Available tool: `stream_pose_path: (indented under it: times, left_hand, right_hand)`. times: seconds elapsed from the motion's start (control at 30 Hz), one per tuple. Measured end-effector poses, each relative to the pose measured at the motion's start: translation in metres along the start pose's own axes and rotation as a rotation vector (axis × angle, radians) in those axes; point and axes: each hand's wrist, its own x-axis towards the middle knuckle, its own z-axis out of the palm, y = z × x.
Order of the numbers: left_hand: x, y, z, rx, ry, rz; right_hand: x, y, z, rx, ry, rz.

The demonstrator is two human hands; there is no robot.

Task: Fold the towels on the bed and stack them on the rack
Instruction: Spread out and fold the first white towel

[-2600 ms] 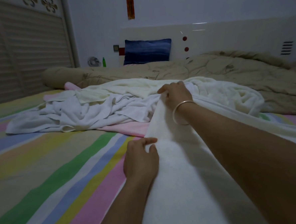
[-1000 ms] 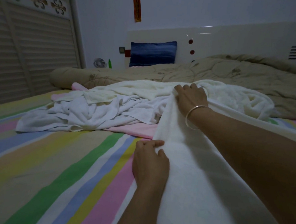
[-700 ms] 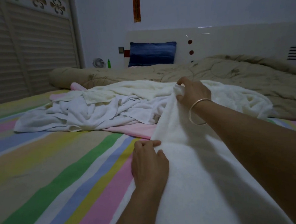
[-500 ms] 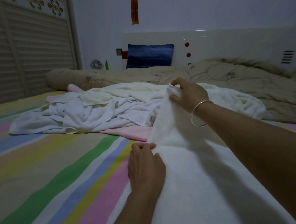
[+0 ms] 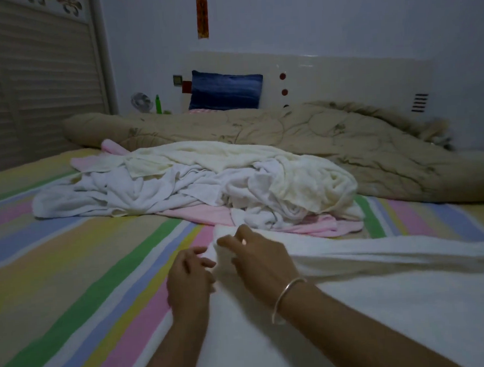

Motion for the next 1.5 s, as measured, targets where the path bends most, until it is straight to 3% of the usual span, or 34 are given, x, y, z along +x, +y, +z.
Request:
stream_pose_path:
  times: [0.1,0.17,0.3,0.4,0.53,0.6,0.67,0.77,0.87,1.0,1.2,1.37,1.5]
  left_hand:
    - [-0.027,0.027,-0.042,-0.263,-0.184,-0.528]
    - [-0.047,0.042,-0.066,-0.249,-0.300,-0.657]
    - [-0.075,0.050,-0.082,-0.096,-0.416,-0.641]
    - [-0.086,0.050,-0.078,0.007,-0.376,-0.597]
    - [-0.090,0.054,-0.069,0.029,-0.292,-0.576]
    - [-0.094,0.057,-0.064,0.075,-0.252,-0.551]
    - [-0.095,0.055,-0.060,0.098,-0.217,-0.523]
    - [-0.096,0.050,-0.056,0.098,-0.170,-0.519]
    - [-0.096,0.049,-0.055,0.082,-0.135,-0.521]
    - [-0.095,0.049,-0.057,0.047,-0.087,-0.498]
    - [-0.092,0.048,-0.051,0.066,-0.037,-0.497]
    - [-0.077,0.050,-0.060,-0.078,-0.046,-0.625]
    - [-0.073,0.042,-0.065,-0.063,-0.083,-0.646]
  right_hand:
    - [-0.044,-0.040,0.012,-0.078,0.083,0.011]
    - [-0.069,-0.064,0.018,-0.053,0.132,-0.020]
    - [-0.107,-0.074,0.019,0.136,0.096,-0.004]
    - [-0.128,-0.054,0.002,0.352,-0.038,-0.048]
    - [-0.152,-0.015,-0.009,0.306,0.167,0.021]
    - [-0.168,0.004,-0.013,0.293,0.254,0.239]
    - [-0.176,0.019,-0.016,0.455,0.215,0.642]
    - [-0.168,0.036,-0.030,1.342,0.195,1.187]
    - [-0.162,0.053,-0.043,1.663,0.158,1.348]
    - [-0.161,0.073,-0.046,1.792,0.293,1.411]
    - [-0.162,0.113,-0.046,1.774,0.590,1.463]
    - [-0.161,0.135,-0.060,1.816,0.553,1.401]
    - [-0.163,0.151,-0.061,1.772,0.572,1.429]
